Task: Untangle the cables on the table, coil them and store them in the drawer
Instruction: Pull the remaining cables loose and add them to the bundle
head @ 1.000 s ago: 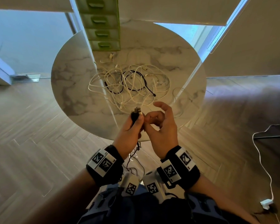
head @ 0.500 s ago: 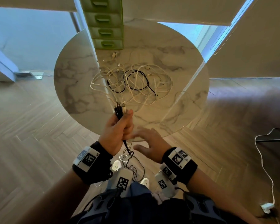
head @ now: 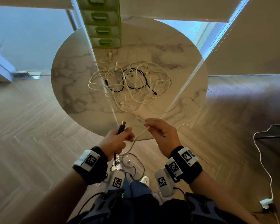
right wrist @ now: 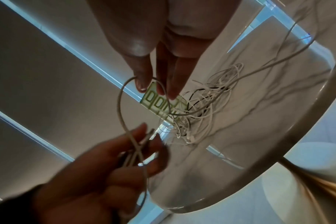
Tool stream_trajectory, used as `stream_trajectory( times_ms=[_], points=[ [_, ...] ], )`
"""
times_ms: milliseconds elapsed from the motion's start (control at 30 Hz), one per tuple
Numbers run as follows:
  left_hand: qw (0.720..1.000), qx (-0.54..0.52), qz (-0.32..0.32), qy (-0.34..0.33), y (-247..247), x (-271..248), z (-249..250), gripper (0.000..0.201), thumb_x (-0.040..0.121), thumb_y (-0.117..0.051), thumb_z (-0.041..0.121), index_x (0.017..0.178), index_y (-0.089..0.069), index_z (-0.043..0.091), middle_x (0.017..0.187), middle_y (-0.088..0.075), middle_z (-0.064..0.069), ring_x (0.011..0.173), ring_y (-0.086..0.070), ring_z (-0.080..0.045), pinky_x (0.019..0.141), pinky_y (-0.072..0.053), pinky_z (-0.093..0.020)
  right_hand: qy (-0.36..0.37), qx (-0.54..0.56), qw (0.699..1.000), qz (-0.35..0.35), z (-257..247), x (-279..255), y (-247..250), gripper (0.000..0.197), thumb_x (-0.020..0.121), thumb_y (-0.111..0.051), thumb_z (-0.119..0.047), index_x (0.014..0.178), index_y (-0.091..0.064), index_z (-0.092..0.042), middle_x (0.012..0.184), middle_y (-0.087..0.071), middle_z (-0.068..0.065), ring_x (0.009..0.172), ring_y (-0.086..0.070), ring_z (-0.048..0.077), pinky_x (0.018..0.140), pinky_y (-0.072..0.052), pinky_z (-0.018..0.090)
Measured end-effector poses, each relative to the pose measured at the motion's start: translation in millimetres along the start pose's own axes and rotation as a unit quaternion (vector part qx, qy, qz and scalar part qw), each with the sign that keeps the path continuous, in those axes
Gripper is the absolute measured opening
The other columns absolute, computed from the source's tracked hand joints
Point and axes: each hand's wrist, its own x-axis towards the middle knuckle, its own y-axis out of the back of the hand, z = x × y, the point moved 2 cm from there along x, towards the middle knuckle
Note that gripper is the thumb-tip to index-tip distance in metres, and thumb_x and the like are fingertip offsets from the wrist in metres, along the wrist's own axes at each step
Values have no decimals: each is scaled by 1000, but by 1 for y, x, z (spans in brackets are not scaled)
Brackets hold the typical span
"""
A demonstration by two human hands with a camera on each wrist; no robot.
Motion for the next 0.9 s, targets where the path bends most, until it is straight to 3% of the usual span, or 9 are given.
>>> stream_trajectory(
  times_ms=[100,233,433,500,567,633,700,800,900],
  points=[
    [996,-92,7,5,-6,9,3,31,95,-52,34,93,-62,6,89,-74,-3,36,-22,-3,32,-17,-15,-9,63,997,-48,-13,-10,1,18,83,-61,-5,93,-71,-17,97,-70,-1,92,-66,9,84,-51,24],
    [985,-168,-36,-2,-6,23,12,23,93,-56,27,99,-59,5,100,-72,-4,34,-24,-1,29,-19,-13,-71,143,983,-86,-21,-20,6,21,87,-59,-3,92,-69,-21,82,-73,2,84,-70,19,80,-55,28],
    [961,-274,3,-47,11,42,23,12,94,-54,20,89,-59,11,74,-68,4,33,-24,0,28,-21,-13,-155,100,966,-181,-10,-32,3,30,93,-48,0,89,-66,-24,61,-62,-5,69,-68,15,64,-51,21],
    [966,-253,16,-57,12,41,20,8,91,-59,18,89,-59,10,69,-66,3,33,-24,0,28,-21,-13,-165,19,965,-204,0,-27,7,35,92,-47,-1,92,-64,-31,71,-64,-5,73,-65,14,71,-51,24],
    [970,-231,31,-68,13,39,14,8,89,-62,17,87,-60,10,69,-65,1,34,-25,0,29,-21,-14,-161,-79,964,-197,9,-16,15,48,84,-42,8,109,-59,-30,97,-61,-3,91,-60,12,84,-47,25],
    [974,-210,36,-77,14,37,10,7,89,-63,17,86,-61,11,68,-65,-1,34,-26,-1,30,-21,-13,-156,-97,976,-113,12,-2,23,63,75,-36,16,124,-50,-22,117,-51,-6,109,-50,9,92,-39,21],
    [981,-171,41,-83,14,37,4,9,87,-65,19,88,-62,11,68,-66,-2,35,-25,-2,31,-21,-14,-139,-63,988,-23,6,13,24,62,76,-38,16,126,-48,-20,120,-51,-8,113,-48,5,93,-37,14],
    [991,-78,48,-95,10,38,-2,15,83,-70,30,75,-71,17,74,-60,-11,39,-25,-8,35,-21,-19,-140,-37,989,-26,-11,32,3,25,92,-49,-13,114,-58,-20,105,-64,-8,98,-58,4,82,-41,9],
    [991,9,41,-130,4,40,-2,10,81,-72,22,72,-71,18,63,-64,4,44,-47,-5,46,-37,-14,-153,-92,977,-118,-10,46,-29,32,91,-48,-43,94,-68,-18,89,-67,-6,79,-59,4,70,-42,16]
  ],
)
